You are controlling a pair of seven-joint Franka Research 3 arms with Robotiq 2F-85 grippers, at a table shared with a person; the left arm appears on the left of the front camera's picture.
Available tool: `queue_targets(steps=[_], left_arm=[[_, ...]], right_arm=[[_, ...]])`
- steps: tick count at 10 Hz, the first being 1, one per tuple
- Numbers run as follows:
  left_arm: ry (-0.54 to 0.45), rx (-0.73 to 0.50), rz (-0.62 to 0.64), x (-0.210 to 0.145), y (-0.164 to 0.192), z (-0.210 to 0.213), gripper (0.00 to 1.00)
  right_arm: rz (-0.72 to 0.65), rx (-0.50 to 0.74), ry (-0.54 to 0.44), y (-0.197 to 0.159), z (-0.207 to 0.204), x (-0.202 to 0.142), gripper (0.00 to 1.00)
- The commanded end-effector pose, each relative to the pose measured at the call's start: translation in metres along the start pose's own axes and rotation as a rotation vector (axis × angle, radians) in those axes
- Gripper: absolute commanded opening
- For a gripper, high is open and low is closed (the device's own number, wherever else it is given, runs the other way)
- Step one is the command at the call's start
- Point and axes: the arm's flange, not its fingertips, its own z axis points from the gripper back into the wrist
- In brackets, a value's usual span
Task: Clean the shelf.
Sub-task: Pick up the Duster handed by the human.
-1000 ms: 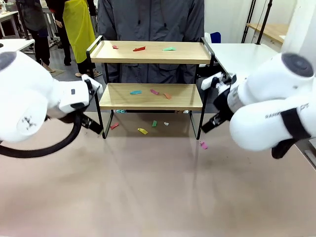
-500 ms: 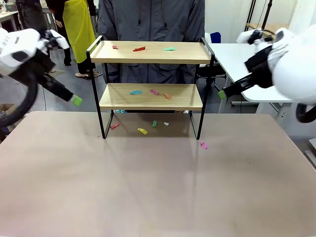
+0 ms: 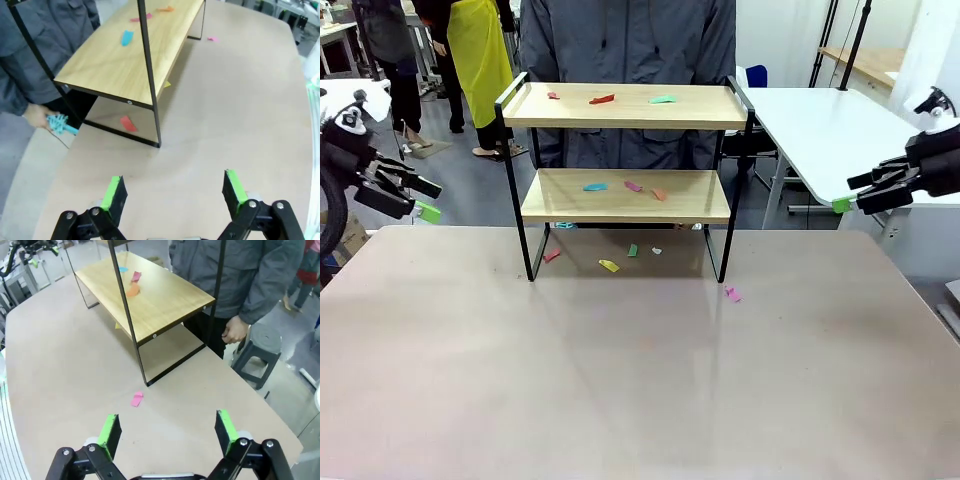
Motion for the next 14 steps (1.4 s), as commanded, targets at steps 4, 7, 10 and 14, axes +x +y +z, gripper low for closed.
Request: queue_targets(steps=[4,7,10,14], left_arm=[[0.041,0.018,0.053,0.014,-0.02,0.012,1.0],[-0.115,-0.063,0.024,-0.005,0.025,0.014,1.0],[-0.29,-0.041,-0.001,-0.038,0.075,0.025,1.0],[-0.507,-0.098,-0.105,-0.076,0.127,0.029,1.0]], right_arm=[[-0.046,-0.051,0.039,0.015,-0.002,0.013,1.0],[-0.076,0.035,-0.042,-0.029,0.009,0.001,1.0],[-0.069,0.118,-0.198,-0.096,0.014,-0.031,1.0],[-0.029,0.104,-0.347,-0.157,0.01,-0.069,1.0]])
